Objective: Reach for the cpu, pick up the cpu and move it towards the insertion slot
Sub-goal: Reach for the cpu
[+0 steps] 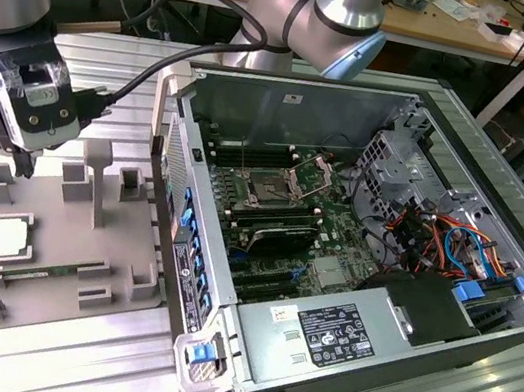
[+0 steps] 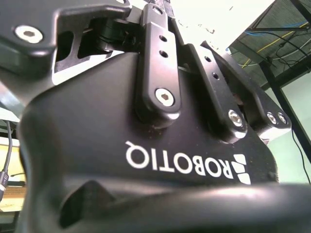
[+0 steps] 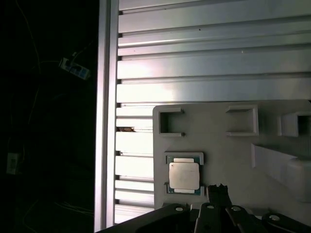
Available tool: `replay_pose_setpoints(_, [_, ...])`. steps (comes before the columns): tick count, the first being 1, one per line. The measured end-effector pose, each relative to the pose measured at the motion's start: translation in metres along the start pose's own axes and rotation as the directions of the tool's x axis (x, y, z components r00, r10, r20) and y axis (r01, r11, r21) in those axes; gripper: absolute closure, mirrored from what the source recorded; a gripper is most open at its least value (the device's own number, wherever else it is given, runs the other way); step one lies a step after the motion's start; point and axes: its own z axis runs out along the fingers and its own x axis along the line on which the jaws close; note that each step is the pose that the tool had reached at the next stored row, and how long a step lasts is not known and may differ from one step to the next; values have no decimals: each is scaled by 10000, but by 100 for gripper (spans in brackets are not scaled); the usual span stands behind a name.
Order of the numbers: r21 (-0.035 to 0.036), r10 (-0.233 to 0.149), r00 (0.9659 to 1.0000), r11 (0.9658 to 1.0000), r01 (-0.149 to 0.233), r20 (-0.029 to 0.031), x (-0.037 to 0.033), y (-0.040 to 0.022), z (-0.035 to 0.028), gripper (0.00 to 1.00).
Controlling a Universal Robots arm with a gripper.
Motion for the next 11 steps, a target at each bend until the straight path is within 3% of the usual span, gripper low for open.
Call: replay_pose_setpoints(11, [0,0,10000,10000,0,0,0,-1,22,89])
